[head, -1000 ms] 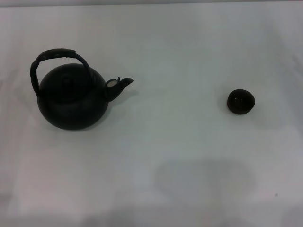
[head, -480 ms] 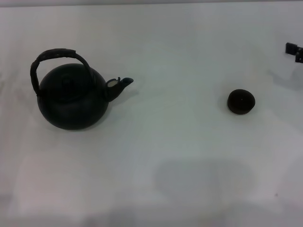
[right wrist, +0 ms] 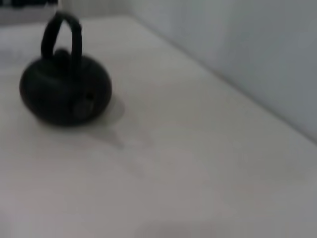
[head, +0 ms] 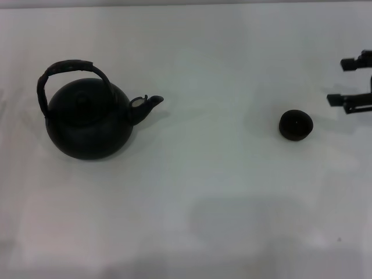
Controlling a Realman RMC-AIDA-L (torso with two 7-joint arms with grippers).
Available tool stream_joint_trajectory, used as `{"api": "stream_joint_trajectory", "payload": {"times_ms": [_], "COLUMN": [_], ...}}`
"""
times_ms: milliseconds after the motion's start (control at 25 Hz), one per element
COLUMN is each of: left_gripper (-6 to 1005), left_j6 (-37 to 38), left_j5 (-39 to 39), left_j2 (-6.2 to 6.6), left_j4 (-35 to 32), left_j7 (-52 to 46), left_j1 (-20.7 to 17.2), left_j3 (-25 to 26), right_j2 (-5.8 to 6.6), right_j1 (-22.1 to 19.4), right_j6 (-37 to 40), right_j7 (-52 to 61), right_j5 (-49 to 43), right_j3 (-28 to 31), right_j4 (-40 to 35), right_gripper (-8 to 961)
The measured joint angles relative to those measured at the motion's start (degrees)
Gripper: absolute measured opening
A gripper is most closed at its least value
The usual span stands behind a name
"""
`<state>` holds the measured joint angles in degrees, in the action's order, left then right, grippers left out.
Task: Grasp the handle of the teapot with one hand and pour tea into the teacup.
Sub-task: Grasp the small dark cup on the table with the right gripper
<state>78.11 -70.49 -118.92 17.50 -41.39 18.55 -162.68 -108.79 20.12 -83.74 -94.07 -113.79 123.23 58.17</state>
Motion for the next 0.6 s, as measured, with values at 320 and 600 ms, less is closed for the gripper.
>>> {"api": "stream_joint_trajectory", "payload": {"times_ms": [320,600], "left_gripper": [653,654], "left_j6": [0.12,0.19], "left_j5": [0.08,0.10], "left_j2": [-0.03,0.00], "left_j4": [-0.34,-0.86], "left_j7": [-0.01,0.11], "left_j1": [-0.53,-1.16], "left_j3": [0.00,0.00], "right_j2": [-4.58,-4.86], "right_j1": [-0.44,0.62], "right_j6": [3.99,4.71], "right_j7": [-1.65,1.02], "right_j5": [-6.08,-9.31], "right_j3": [-1.07,-4.85], "right_j4": [3.09,2.00], "right_gripper": [853,854]}}
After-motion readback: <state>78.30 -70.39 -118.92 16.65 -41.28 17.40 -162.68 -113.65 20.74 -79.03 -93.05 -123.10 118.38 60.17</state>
